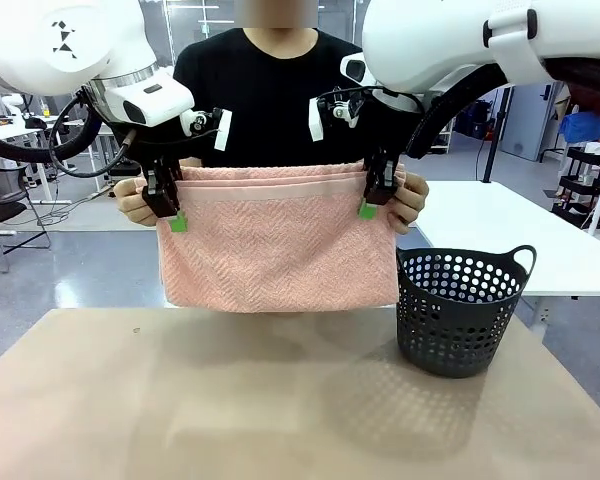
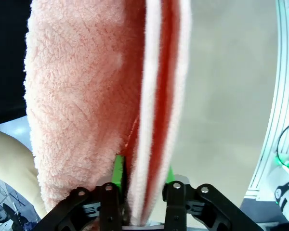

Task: Fold the towel.
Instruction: Release the end of the 100 cm Hotel Towel you were holding.

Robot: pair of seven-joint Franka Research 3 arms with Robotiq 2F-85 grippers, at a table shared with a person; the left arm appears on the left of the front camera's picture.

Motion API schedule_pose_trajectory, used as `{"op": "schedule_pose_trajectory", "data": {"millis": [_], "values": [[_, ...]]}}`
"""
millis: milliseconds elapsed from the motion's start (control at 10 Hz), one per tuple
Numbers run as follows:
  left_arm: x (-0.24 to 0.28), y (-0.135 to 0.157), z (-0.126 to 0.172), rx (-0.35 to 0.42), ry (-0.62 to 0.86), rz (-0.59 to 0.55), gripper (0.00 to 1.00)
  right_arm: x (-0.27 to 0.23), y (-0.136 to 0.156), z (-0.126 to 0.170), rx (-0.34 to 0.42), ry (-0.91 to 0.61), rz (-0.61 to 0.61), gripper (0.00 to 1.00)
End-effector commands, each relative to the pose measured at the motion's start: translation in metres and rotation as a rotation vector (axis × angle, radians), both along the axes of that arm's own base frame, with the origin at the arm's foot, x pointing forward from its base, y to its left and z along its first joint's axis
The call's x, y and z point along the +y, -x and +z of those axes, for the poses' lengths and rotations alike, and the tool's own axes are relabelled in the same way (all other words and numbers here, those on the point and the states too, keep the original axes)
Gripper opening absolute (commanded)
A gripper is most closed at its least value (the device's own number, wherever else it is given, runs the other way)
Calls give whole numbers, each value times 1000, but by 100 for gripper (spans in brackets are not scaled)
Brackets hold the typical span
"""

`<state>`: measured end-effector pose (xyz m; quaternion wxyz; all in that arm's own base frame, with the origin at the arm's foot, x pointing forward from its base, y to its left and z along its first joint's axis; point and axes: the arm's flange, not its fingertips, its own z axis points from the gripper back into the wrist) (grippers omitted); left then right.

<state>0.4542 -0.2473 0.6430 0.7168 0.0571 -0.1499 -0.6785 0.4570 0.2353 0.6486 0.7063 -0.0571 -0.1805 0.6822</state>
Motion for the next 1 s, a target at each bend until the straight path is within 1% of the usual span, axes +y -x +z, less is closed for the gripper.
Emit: {"op": "schedule_pose_trajectory", "data": {"millis": [0, 100, 200, 300, 400, 500, 600, 700, 800, 900], "values": [[2, 8, 6, -9, 29, -12, 100, -2, 8, 7, -24, -19, 9, 38], [1, 12, 11, -14, 29, -7, 100, -2, 12, 14, -38, -34, 15, 94], [-1, 18, 17, -12, 22, -13, 100, -3, 18, 23, -54, -67, 33, 68], [-1, 28, 28, -29, 46, -17, 82, -4, 27, 34, -81, -80, 44, 67], [2, 37, 44, -59, 94, 2, 92, -8, 35, 48, -112, -93, 43, 97], [10, 45, 64, -90, 160, 45, 100, -16, 44, 66, -132, -133, 24, 96], [22, 52, 84, -146, 226, 105, 100, -26, 53, 86, -171, -189, -28, 100], [42, 61, 105, -161, 321, 180, 100, -43, 61, 107, -196, -282, -127, 100], [61, 72, 117, -149, 390, 258, 100, -59, 68, 119, -196, -337, -222, 100], [83, 85, 125, -144, 435, 351, 100, -76, 77, 126, -171, -390, -351, 100]]}}
